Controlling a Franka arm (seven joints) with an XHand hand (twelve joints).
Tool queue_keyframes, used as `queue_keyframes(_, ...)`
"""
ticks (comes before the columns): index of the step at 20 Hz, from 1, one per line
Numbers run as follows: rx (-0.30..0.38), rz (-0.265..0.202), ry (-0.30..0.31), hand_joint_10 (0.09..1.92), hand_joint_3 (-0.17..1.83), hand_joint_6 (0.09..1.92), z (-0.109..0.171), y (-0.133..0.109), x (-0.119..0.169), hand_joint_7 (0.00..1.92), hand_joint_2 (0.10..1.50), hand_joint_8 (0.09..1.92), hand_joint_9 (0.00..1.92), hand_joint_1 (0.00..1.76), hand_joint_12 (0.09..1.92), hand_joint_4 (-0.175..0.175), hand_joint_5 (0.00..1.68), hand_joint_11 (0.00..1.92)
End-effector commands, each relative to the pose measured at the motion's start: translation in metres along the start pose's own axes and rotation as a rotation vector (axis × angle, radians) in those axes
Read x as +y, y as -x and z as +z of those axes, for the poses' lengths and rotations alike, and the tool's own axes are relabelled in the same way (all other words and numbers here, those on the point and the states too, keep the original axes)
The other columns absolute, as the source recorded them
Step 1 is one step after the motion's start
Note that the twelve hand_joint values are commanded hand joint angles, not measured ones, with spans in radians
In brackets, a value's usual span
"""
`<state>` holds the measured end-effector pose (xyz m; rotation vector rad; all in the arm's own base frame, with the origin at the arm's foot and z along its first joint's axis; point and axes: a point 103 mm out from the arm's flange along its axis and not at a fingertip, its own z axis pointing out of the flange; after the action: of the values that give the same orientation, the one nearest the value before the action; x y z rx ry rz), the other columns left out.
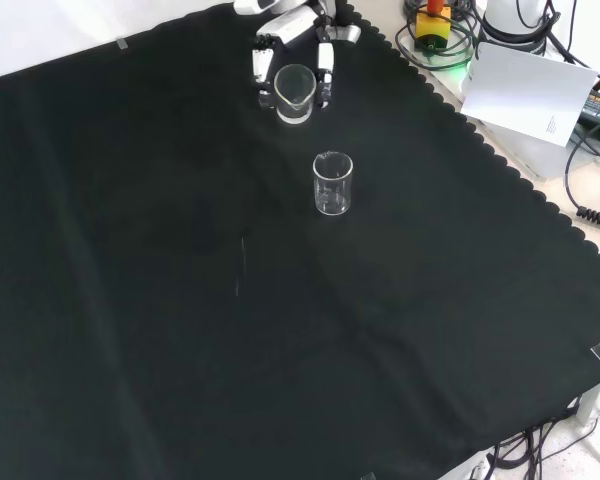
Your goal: Pour the water from the handheld beaker into the one on the table.
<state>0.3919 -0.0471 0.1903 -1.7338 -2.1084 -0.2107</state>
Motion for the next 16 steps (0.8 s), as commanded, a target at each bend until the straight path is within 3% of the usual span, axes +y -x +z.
queue_keyframes(1, -0.276, -0.017, -0.155, 0.09, -0.17, 0.28, 0.016, -0.029, -0.005, 1.40, 0.99, 0.43, 1.64, 1.54, 0.61, -0.175, 1.34, 1.21)
queue_keyframes(13, -0.381, -0.032, -0.206, 0.09, -0.17, 0.27, 0.025, -0.049, 0.000, 1.40, 0.99, 0.44, 1.64, 1.54, 0.65, -0.175, 1.34, 1.20)
queue_keyframes(16, -0.434, -0.024, -0.226, 0.09, -0.17, 0.27, 0.025, -0.055, 0.003, 1.40, 0.99, 0.44, 1.64, 1.54, 0.65, -0.175, 1.34, 1.20)
